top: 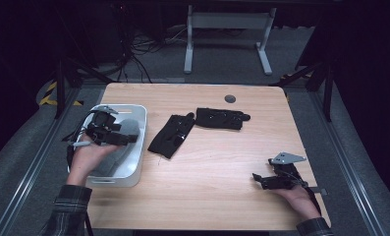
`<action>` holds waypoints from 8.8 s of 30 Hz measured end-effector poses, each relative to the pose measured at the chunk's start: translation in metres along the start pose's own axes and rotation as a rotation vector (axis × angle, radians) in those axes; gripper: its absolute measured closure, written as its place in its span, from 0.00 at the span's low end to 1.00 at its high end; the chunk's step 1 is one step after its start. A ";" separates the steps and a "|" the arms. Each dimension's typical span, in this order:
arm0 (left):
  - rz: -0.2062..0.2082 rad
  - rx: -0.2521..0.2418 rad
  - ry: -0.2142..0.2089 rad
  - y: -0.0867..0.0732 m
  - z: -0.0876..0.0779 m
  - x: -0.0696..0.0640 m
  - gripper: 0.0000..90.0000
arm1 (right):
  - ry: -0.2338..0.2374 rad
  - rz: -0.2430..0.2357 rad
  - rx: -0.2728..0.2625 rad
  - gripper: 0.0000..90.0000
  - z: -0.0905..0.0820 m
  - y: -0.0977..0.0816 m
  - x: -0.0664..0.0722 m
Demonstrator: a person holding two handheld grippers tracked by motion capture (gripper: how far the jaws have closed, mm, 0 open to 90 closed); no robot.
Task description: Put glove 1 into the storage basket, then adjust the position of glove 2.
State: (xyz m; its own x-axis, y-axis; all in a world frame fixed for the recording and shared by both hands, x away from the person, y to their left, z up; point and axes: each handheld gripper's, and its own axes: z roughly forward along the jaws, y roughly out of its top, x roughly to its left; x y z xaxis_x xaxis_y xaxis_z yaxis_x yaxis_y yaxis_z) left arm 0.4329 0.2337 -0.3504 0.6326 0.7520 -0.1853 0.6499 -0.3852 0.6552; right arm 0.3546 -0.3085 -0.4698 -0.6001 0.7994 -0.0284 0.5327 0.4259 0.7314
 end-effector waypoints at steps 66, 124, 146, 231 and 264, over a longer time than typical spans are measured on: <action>0.355 -0.014 -0.107 -0.076 0.137 -0.126 0.10 | 0.040 -0.005 -0.053 0.93 0.009 0.055 -0.005; 0.335 0.007 -0.085 -0.079 0.137 -0.129 0.00 | 0.036 -0.013 -0.011 1.00 0.108 0.114 -0.037; 0.334 0.006 -0.083 -0.079 0.136 -0.129 0.00 | 0.117 -0.075 0.045 1.00 0.050 0.067 -0.014; 0.330 0.006 -0.082 -0.079 0.136 -0.129 0.00 | 0.154 -0.057 -0.011 1.00 -0.030 0.028 0.017; 0.330 0.005 -0.082 -0.079 0.136 -0.129 0.00 | 0.248 -0.143 0.079 1.00 0.037 0.058 0.043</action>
State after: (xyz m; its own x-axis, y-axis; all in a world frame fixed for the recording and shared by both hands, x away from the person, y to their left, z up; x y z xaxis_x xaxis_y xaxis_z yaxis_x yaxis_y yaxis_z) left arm 0.3571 0.0943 -0.4783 0.8408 0.5409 -0.0218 0.4062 -0.6038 0.6859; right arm 0.3815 -0.2341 -0.4540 -0.7945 0.6054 0.0469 0.4714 0.5663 0.6760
